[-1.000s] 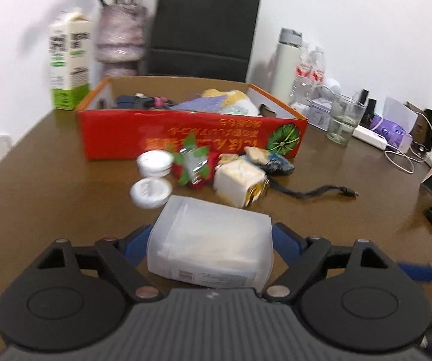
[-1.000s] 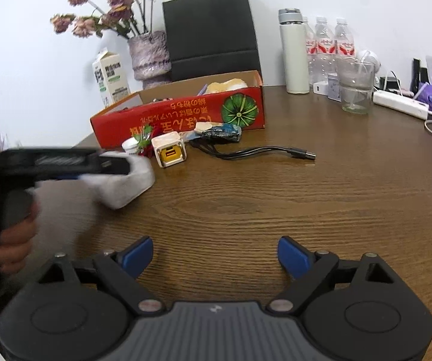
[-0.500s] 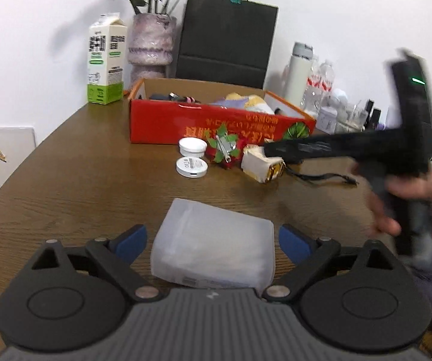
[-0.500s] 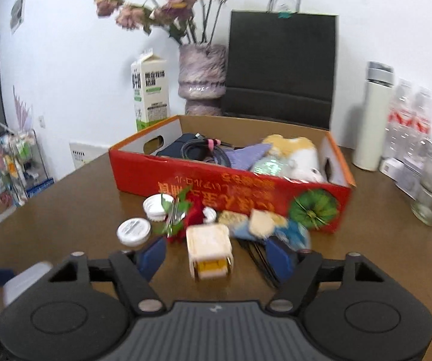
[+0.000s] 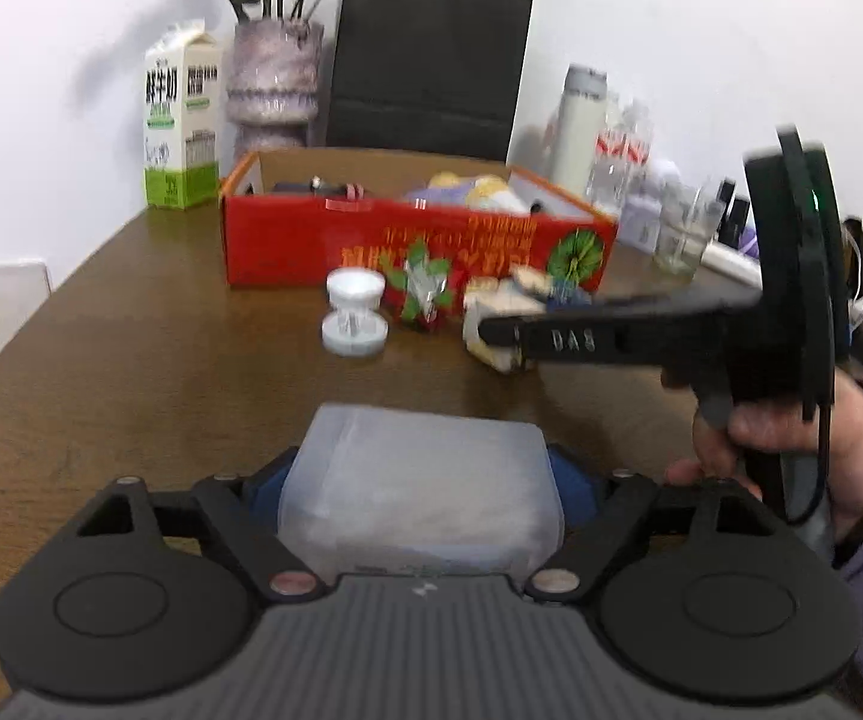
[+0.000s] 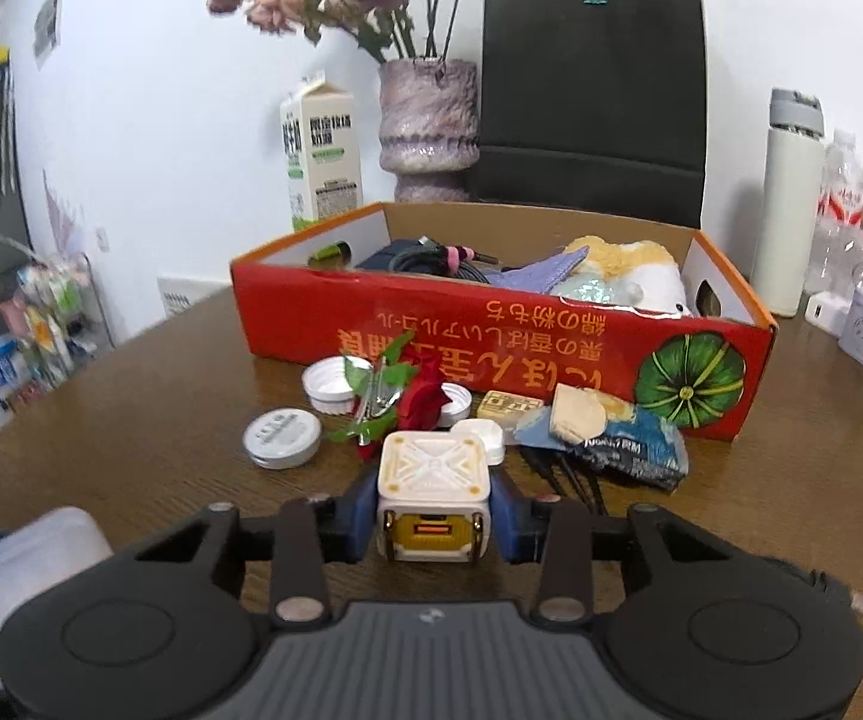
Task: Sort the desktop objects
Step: 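Box the white plastic container with left tool while right tool boxes the yellow charger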
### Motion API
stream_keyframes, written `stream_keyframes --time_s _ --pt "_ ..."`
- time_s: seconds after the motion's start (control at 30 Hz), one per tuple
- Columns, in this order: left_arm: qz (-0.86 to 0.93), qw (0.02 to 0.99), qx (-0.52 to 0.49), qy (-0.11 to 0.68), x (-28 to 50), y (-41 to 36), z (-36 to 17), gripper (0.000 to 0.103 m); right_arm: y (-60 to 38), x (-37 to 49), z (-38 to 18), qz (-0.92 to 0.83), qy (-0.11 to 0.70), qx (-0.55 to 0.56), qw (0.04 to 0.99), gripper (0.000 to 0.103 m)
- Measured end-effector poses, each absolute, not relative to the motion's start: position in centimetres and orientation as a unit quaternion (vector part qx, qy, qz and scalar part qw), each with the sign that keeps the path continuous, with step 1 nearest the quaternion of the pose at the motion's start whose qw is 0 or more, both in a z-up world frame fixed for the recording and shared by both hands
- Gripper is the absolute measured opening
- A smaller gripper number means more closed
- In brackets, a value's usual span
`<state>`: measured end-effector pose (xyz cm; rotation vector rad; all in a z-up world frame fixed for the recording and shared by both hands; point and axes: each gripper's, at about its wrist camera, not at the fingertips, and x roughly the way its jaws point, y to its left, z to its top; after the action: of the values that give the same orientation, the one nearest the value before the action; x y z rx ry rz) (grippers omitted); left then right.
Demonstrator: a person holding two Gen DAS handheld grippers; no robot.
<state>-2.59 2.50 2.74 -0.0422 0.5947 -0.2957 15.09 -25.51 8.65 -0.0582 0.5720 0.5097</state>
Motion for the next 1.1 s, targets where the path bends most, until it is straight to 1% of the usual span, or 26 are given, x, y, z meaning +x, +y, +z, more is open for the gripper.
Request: stream_keyframes --time_s 0.17,0.27,0.5,0.67,0.77,0.83,0.93,1.0,1.07,1.1 --pt "-0.143 0.956 -0.049 0.253 -1.9 3.7 4.7 0.084 -26.5 14.7 9.3 0.240 0.262 -0.004 0.935 0.038" --pt "-0.113 0.958 -0.042 0.261 -0.3 3.5 5.9 0.084 -26.9 14.5 9.7 0.231 0.255 0.001 0.939 0.037" --pt "-0.108 0.967 -0.047 0.228 3.7 3.8 8.9 0.084 -27.7 14.3 10.4 0.247 0.255 0.026 0.935 0.037" --pt "-0.110 0.971 -0.020 0.213 9.3 2.8 12.6 0.084 -28.9 15.1 14.6 0.253 0.223 0.060 0.940 0.037" --pt "-0.117 0.967 -0.005 0.227 15.3 1.3 13.7 0.084 -28.4 18.8 18.2 0.253 0.203 0.060 0.944 0.037" --pt "-0.104 0.962 0.011 0.251 20.2 0.0 13.4 0.084 -27.4 23.1 19.7 0.243 0.209 0.055 0.946 0.037" --pt "-0.051 0.963 0.035 0.261 25.7 -1.5 11.6 0.084 -25.1 30.3 20.0 0.221 0.235 0.045 0.946 0.037" --pt "-0.065 0.958 0.026 0.280 27.9 -1.7 9.9 0.084 -24.0 34.5 18.9 0.216 0.256 0.056 0.941 0.038" --pt "-0.061 0.948 0.021 0.312 29.5 -1.8 8.4 0.085 -23.4 38.2 16.5 0.204 0.297 0.078 0.929 0.050" --pt "-0.056 0.946 0.022 0.317 29.7 -1.7 8.1 0.088 -23.3 39.6 15.4 0.192 0.325 0.083 0.922 0.062"
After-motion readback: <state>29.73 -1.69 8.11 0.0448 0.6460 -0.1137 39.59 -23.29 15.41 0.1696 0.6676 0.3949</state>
